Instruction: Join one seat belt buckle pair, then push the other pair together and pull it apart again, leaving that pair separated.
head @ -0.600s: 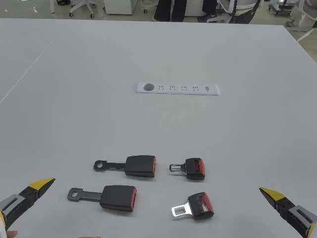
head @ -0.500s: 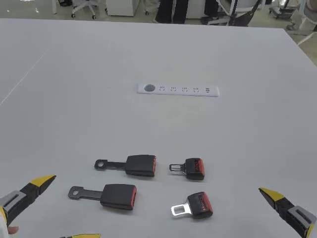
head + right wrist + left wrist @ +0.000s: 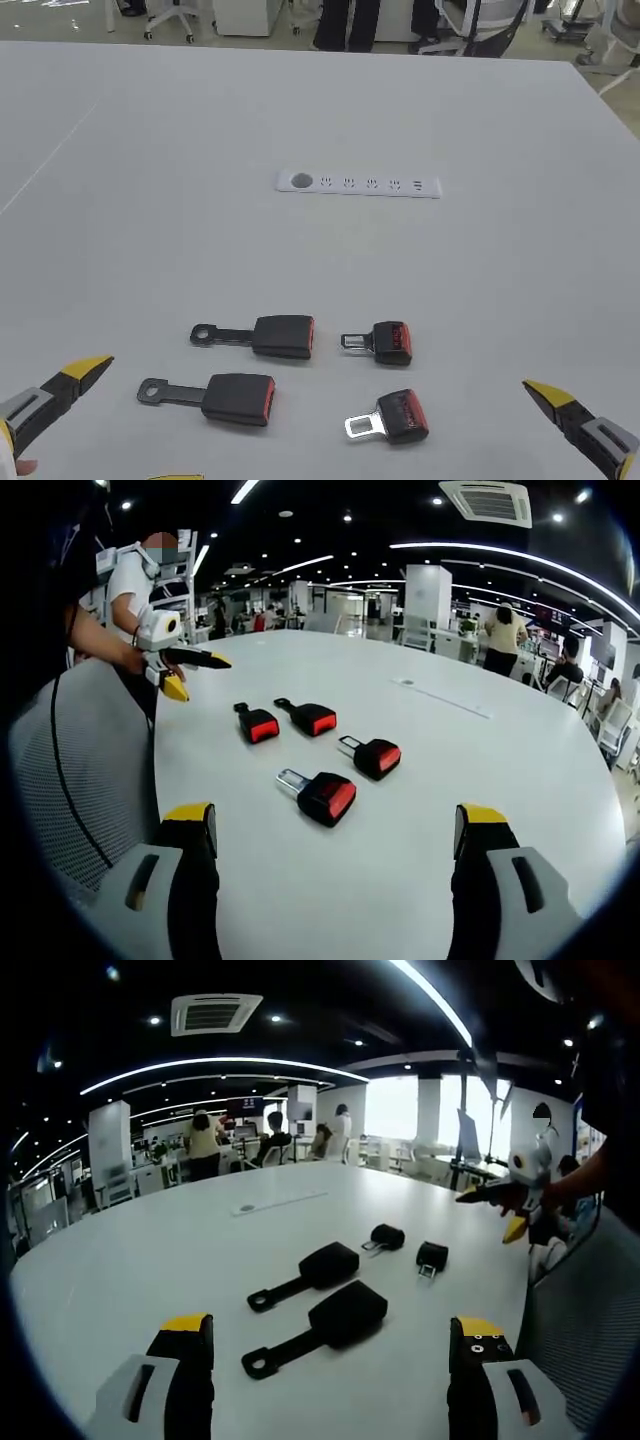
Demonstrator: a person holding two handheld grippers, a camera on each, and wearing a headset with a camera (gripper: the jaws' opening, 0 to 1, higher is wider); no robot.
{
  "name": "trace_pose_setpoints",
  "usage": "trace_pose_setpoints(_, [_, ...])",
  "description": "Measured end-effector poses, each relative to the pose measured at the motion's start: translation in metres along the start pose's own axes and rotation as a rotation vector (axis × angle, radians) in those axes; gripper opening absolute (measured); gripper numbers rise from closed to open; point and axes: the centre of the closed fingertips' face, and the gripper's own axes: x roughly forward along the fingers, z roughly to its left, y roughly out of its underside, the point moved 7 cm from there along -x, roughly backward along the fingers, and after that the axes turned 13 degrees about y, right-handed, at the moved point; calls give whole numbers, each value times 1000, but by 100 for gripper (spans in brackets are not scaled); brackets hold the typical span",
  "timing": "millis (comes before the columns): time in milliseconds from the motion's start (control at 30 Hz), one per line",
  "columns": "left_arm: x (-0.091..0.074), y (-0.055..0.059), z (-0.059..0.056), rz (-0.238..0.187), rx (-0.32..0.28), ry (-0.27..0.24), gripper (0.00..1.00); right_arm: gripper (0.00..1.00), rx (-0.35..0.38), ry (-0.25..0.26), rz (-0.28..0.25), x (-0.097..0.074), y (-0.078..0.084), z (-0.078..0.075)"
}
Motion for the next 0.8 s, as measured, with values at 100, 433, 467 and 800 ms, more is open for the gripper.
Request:
trace_pose_setpoints(100, [1, -1, -1, 2, 0, 1, 100, 99, 0, 1, 1, 0, 0, 0])
trace_pose_setpoints(433, [2, -2, -2, 0, 0, 3, 100, 99, 0, 5, 3, -1, 2, -3])
trace_pose_setpoints(467, [2, -2, -2, 0, -1, 4, 100, 99, 0, 5, 2, -1, 2, -3])
trace_pose_setpoints(800, [2, -2, -2, -1, -5, 5, 100, 99, 3, 5, 3, 0, 2, -2])
